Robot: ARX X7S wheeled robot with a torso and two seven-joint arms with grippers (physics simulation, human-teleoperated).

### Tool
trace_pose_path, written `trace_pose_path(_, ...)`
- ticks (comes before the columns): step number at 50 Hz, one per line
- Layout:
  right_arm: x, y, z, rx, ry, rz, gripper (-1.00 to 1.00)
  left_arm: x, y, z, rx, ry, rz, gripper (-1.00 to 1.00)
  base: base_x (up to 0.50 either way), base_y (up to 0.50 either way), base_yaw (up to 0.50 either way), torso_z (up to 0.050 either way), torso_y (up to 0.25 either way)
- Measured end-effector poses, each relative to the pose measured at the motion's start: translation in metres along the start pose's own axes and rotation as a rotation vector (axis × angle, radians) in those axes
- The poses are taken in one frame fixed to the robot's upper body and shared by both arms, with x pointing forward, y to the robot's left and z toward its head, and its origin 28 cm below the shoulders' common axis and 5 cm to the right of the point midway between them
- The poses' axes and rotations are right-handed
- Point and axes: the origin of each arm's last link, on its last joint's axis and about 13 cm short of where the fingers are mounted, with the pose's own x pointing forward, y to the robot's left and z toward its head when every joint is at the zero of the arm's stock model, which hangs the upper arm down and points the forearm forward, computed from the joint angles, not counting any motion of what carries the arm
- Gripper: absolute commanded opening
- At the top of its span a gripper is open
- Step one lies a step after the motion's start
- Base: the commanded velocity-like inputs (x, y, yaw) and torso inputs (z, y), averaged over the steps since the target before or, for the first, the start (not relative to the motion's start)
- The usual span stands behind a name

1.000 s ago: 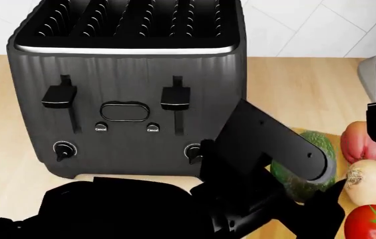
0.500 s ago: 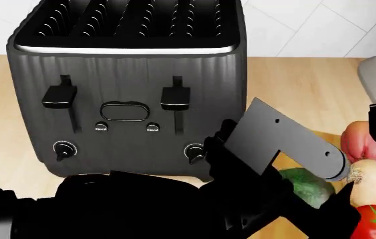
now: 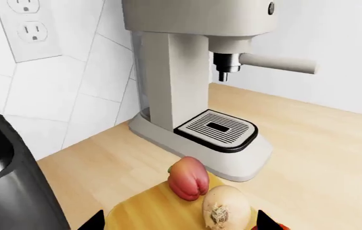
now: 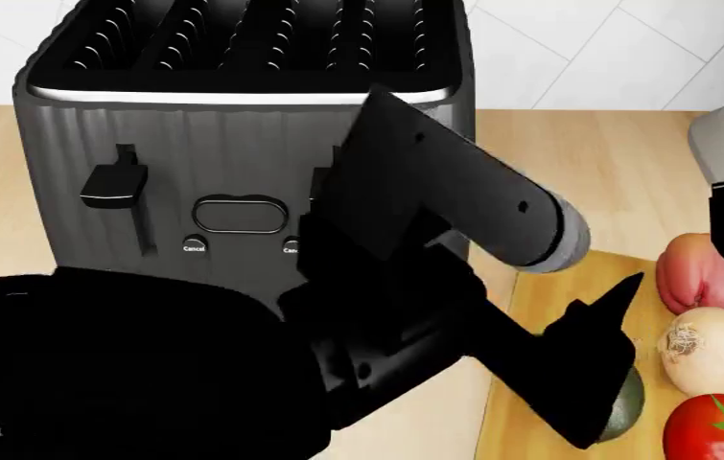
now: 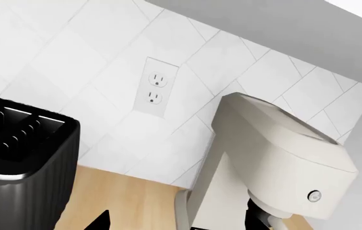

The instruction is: Place the avocado, onion, tomato and bell pepper on the cutting board.

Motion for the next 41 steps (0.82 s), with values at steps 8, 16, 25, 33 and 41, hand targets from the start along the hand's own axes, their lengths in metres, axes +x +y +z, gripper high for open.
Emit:
trace_pose_path(8,0.000,0.000,0.003,-0.003,-0.007,0.000,1.00,-0.034,0.000,0.014,0.023,-0.034,-0.054,1.00,0.00,0.00,0.00,0.000,0.000)
trace_pose_path(16,-0.001,-0.001,0.007,-0.006,-0.017,0.001,1.00,-0.071,0.002,0.025,0.052,-0.053,-0.086,1.00,0.00,0.00,0.00,0.000,0.000)
trace_pose_path(25,-0.006,0.000,0.014,-0.012,-0.043,0.009,1.00,-0.113,0.018,0.034,0.085,-0.070,-0.044,1.00,0.00,0.00,0.00,0.000,0.000)
trace_pose_path(33,-0.015,0.004,0.022,-0.032,-0.081,0.019,1.00,-0.150,0.030,0.041,0.122,-0.091,0.041,1.00,0.00,0.00,0.00,0.000,0.000)
trace_pose_path(41,-0.030,0.010,0.029,-0.058,-0.135,0.030,1.00,-0.180,0.039,0.049,0.149,-0.158,0.152,1.00,0.00,0.00,0.00,0.000,0.000)
